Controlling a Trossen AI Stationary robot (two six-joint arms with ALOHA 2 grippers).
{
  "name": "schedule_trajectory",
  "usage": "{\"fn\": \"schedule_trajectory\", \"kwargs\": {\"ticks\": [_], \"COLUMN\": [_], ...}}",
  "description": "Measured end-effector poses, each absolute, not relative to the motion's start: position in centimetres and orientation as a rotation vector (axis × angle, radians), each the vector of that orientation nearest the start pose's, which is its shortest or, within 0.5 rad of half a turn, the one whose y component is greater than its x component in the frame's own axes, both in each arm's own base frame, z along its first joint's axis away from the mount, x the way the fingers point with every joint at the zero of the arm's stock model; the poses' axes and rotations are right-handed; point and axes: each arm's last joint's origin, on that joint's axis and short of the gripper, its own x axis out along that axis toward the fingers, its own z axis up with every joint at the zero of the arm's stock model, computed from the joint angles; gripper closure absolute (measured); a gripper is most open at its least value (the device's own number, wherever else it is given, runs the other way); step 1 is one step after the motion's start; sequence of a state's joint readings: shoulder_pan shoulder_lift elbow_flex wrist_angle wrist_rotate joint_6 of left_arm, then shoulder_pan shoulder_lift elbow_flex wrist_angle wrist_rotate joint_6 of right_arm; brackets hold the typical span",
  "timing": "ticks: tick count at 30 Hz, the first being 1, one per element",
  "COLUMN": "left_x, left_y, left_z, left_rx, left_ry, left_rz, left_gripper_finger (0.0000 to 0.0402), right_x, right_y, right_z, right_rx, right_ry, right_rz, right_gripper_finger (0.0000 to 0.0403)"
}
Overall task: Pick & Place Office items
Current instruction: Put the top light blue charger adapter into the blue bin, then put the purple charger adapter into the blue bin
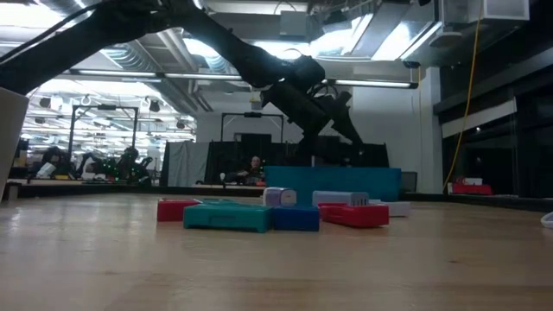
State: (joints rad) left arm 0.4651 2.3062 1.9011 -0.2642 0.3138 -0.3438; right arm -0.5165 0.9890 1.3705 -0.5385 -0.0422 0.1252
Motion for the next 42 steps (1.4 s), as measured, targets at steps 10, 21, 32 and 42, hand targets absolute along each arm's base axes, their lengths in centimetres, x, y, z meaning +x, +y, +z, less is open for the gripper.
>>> {"fn": "schedule_trajectory", "kwargs": {"ticks": [10,21,32,42], "left_x": [46.7,43.6,43.1,42.3], "left_y": [17.7,7.1,2.9,3.2], "left_z": [23.5,22.5,19.1,16.6], "left_rx": [-0.366,0.246,0.416,0.435], "left_ry": [0.666,1.201,1.280,1.320], "left_rz": [-0.074,-0.371,-0.471,-0.433], "left_gripper_finger": [0.0095,0.0108,0.0107,0.0111], "right_x": [15.3,15.9,16.4,16.4], "right_y": [-8.6,-8.8,-8.9,-8.9], "right_z": [45.6,45.3,45.1,45.1], "right_rx": [0.167,0.173,0.204,0.210], "right_ry": [0.122,0.141,0.146,0.145], "right_rz": [-0.479,-0.454,-0.422,-0.422], "right_gripper_finger": [0.0105,0.0105,0.0105,0.0105]}}
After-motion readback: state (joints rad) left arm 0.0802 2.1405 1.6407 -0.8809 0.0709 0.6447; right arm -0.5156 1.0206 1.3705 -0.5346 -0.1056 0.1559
